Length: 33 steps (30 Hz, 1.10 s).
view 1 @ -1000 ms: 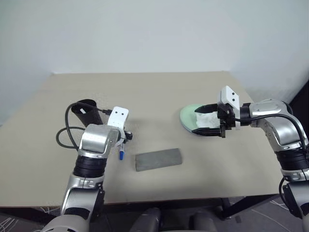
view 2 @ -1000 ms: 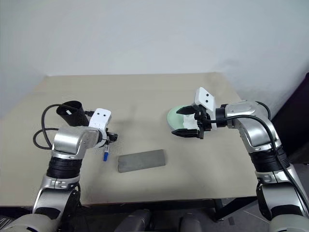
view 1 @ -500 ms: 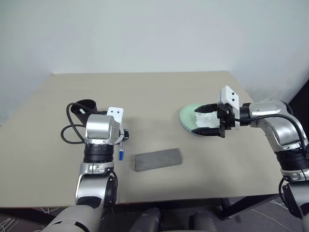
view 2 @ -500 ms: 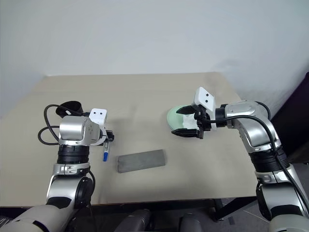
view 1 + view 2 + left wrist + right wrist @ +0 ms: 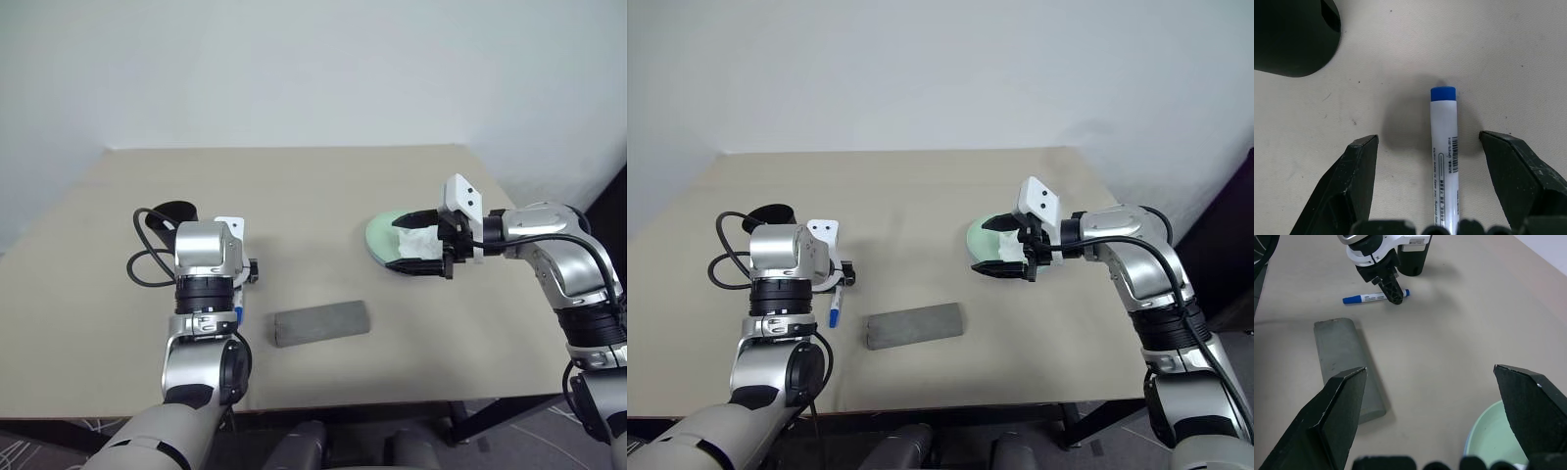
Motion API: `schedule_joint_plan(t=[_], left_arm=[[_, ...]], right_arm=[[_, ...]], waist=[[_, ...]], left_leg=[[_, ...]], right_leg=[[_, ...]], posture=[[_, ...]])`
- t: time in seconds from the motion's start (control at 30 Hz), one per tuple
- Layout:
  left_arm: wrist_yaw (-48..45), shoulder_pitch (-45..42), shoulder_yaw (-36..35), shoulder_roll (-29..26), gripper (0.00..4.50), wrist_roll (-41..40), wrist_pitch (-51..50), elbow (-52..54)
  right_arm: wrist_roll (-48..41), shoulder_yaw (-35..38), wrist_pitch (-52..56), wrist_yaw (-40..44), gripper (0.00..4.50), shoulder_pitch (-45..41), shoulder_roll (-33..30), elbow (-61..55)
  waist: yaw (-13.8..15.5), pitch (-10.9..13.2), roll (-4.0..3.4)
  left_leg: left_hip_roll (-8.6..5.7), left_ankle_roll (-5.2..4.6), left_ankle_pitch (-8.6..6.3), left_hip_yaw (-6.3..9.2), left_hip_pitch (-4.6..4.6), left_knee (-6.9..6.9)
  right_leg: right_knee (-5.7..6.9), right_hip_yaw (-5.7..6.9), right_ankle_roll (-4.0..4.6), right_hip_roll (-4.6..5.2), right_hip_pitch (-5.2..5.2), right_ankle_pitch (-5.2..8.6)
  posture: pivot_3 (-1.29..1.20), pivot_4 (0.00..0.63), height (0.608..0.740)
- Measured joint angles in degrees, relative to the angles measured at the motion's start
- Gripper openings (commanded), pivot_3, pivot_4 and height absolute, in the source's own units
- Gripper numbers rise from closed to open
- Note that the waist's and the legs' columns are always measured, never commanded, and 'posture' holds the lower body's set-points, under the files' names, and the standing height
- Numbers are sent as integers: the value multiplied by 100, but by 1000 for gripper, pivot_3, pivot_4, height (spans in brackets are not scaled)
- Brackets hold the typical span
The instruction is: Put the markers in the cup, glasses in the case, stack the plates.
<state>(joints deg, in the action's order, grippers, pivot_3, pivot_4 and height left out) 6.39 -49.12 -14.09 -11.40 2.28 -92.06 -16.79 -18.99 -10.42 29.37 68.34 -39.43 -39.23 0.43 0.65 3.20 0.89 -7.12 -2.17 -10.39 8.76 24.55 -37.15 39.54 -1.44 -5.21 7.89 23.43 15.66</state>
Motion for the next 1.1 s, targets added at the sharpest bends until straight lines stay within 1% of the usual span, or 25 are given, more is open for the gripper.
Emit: schedule_joint_plan(t=[0.1,0.3,0.37,0.57,0.67,0.77,0.87,0.93,1.03,1.1], left_arm=[[-7,-24,-33,29,2950,8,1,-38],[-32,-90,-63,158,741,-2,5,-136],[-18,-125,-74,169,104,14,2,-181],[13,-135,-113,176,93,26,3,-205],[-66,-133,33,116,93,2,10,-204],[-513,-109,529,-125,93,-237,61,-80],[-1092,-97,1137,-424,93,-556,335,449],[-1530,-96,1418,-657,93,-790,612,815],[-2058,-108,1487,-957,93,-1060,1130,1212],[-2246,-123,1385,-1108,93,-1156,1712,1275]], right_arm=[[-1,0,3,-25,4500,2,0,-6],[-4,0,12,-32,4500,26,0,-80],[-4,0,14,-34,4500,28,1,-83],[-4,0,16,-55,4500,44,3,-84],[-5,0,16,-66,4500,45,6,-84],[-5,0,16,-65,4500,47,8,-86],[-5,-1,16,-57,4500,47,9,-88],[-6,-2,16,-44,4500,47,9,-88],[-5,-2,15,-14,4500,47,9,-78],[-5,-2,15,19,4500,47,8,-66]], waist=[[1,0,0],[-3,0,0],[-3,-1,-1],[-4,-1,-1],[-4,0,0],[-4,2,3],[-4,3,4],[-8,3,4],[-37,3,2],[-50,3,2]], left_leg=[[0,0,0,0,0,-1],[0,0,0,0,0,-1],[0,0,0,-1,0,-1],[0,0,0,-1,0,-1],[0,0,0,-2,0,-2],[0,0,0,-1,3,-1],[0,0,0,-3,4,-3],[0,0,0,-3,4,-2],[1,0,0,-2,4,3],[2,0,0,-2,4,4]], right_leg=[[0,0,0,0,-1,0],[0,0,-1,0,0,0],[0,0,-1,1,0,-1],[0,0,-2,1,0,-1],[0,0,-2,1,0,-1],[0,0,-1,0,3,-1],[-1,0,-1,1,2,-1],[-1,0,0,1,3,-1],[-1,0,0,0,5,-1],[-2,-1,0,0,7,-1]], posture=[[0,0,683],[0,0,683],[0,0,683],[0,0,683],[0,0,683],[0,0,683],[0,0,683],[0,0,683],[0,0,683],[0,0,683]])
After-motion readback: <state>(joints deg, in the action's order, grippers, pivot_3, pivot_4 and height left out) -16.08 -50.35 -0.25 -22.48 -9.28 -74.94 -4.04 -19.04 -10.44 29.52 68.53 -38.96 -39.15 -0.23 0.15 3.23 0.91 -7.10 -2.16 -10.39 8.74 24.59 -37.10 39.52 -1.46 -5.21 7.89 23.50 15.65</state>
